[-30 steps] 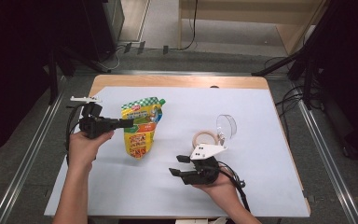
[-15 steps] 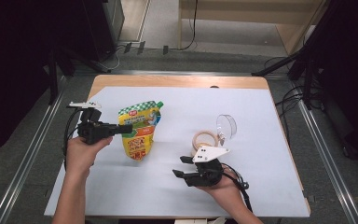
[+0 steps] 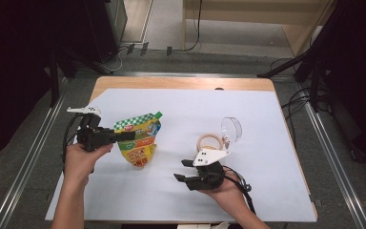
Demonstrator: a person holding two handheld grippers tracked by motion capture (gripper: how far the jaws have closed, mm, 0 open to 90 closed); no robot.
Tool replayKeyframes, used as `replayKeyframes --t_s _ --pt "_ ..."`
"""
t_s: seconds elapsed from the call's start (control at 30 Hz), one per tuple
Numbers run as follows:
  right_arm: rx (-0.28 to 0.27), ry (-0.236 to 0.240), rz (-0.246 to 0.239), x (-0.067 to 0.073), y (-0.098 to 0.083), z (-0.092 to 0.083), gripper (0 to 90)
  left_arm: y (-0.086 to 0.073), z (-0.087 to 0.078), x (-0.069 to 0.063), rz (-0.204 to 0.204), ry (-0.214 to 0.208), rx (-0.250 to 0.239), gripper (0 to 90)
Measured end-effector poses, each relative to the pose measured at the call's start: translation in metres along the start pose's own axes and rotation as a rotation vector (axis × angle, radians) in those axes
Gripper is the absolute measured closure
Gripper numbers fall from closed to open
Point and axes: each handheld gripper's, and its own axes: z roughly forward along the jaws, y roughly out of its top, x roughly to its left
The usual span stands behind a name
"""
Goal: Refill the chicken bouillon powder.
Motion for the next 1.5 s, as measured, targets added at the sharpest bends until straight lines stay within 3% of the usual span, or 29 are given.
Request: replayKeyframes --t_s 0.27,0.57,0.7,0.93,1.2,1.37,1.5 --pt "0.011 -0.001 0.011 -0.003 0.003 -0.002 48.4 0.006 -0.011 -0.007 0.009 -0.007 -0.032 64.6" --pt "0.032 0.002 0.03 -0.004 0.005 -0.003 48.5 0.021 -0.018 -0.013 0.008 0.001 -0.026 62.4" --pt "0.032 0.003 0.026 -0.005 0.007 -0.004 48.5 0.029 -0.022 -0.018 0.002 0.028 -0.017 61.6" --pt "0.031 -0.001 0.027 -0.007 0.009 -0.009 48.5 0.045 -0.032 -0.023 0.022 0.031 -0.062 60.7" --pt "0.026 0.002 0.039 -0.009 0.013 -0.014 49.1 0.04 -0.037 0.0 -0.029 0.103 -0.079 58.5" --pt "0.021 0.001 0.041 -0.01 0.016 -0.018 49.5 0.031 -0.037 0.016 -0.057 0.147 -0.095 52.2" --pt "0.018 0.004 0.044 -0.011 0.018 -0.021 50.6 0.024 -0.033 0.028 -0.084 0.17 -0.077 52.6"
